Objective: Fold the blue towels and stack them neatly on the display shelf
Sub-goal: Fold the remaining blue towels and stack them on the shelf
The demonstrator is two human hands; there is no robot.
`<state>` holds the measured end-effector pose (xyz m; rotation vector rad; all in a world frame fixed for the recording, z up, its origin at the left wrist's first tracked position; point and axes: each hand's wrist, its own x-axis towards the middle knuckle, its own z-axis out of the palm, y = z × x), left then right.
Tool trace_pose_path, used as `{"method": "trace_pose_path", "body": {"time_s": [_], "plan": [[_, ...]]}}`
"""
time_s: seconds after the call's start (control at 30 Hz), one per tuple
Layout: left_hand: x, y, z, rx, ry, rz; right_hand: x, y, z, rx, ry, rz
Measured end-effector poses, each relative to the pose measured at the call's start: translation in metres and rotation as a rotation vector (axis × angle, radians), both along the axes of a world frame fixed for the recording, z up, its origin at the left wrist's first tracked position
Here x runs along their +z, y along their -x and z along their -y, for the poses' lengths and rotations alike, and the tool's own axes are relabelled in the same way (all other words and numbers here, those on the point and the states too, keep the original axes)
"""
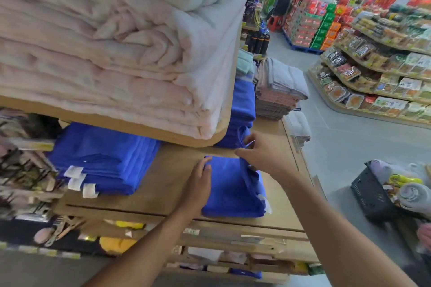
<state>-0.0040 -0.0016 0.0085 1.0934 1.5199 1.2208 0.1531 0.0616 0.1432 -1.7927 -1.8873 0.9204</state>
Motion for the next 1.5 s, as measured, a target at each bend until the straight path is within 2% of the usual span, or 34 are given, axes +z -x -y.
{"method": "trace_pose_path", "body": {"time_s": [0.07, 0.13, 0.2, 0.37, 0.47, 0.5, 0.57, 0.63, 0.7, 0.77, 0.93, 1.07, 1.17, 1.23, 1.33, 1.5], "plan": [[-0.005, 0.007, 0.000, 0.032, 0.038, 0.268, -0.018, 0.028, 0.003, 0.090, 0.027, 0.020], [-0.009, 0.012, -0.002, 0.086, 0.014, 0.338, -0.038, 0.050, 0.007, 0.141, 0.135, -0.035], [-0.011, 0.015, -0.004, 0.124, 0.039, 0.284, -0.055, 0.054, 0.007, 0.118, 0.203, -0.072], [-0.017, 0.016, -0.004, 0.030, 0.039, 0.100, -0.074, -0.011, 0.000, -0.103, -0.045, 0.111], [-0.017, 0.011, 0.000, 0.015, 0.027, -0.039, -0.083, -0.038, 0.006, -0.196, 0.121, 0.185], [-0.018, 0.009, 0.001, 0.012, 0.024, -0.085, -0.087, -0.039, 0.009, -0.212, 0.229, 0.140], [-0.020, 0.003, 0.003, 0.012, 0.041, -0.211, -0.093, -0.039, 0.014, -0.263, 0.379, -0.080], [-0.024, -0.003, 0.006, 0.007, 0.051, -0.342, -0.095, -0.037, 0.018, -0.299, 0.422, -0.292], [-0.027, -0.006, 0.008, 0.004, 0.017, -0.390, -0.095, -0.035, 0.020, -0.301, 0.425, -0.476], [-0.026, -0.003, 0.006, 0.015, -0.029, -0.332, -0.092, -0.033, 0.024, -0.265, 0.377, -0.571], [0.004, 0.007, -0.002, 0.056, -0.030, 0.110, -0.067, -0.046, 0.035, -0.044, 0.277, -0.722], [0.033, 0.005, -0.011, -0.246, 0.182, 0.404, -0.035, -0.069, 0.024, 0.008, 0.240, -0.744], [0.055, -0.008, -0.032, -0.332, 0.246, 0.451, -0.015, -0.088, -0.001, -0.035, 0.238, -0.756], [0.074, -0.018, -0.052, -0.336, 0.223, 0.417, -0.002, -0.099, -0.024, -0.040, 0.264, -0.788], [0.106, -0.030, -0.088, -0.253, 0.159, 0.263, 0.022, -0.106, -0.063, -0.068, 0.346, -0.850], [0.153, -0.030, -0.158, 0.059, 0.025, -0.140, 0.053, -0.092, -0.139, -0.105, 0.452, -0.911]]}}
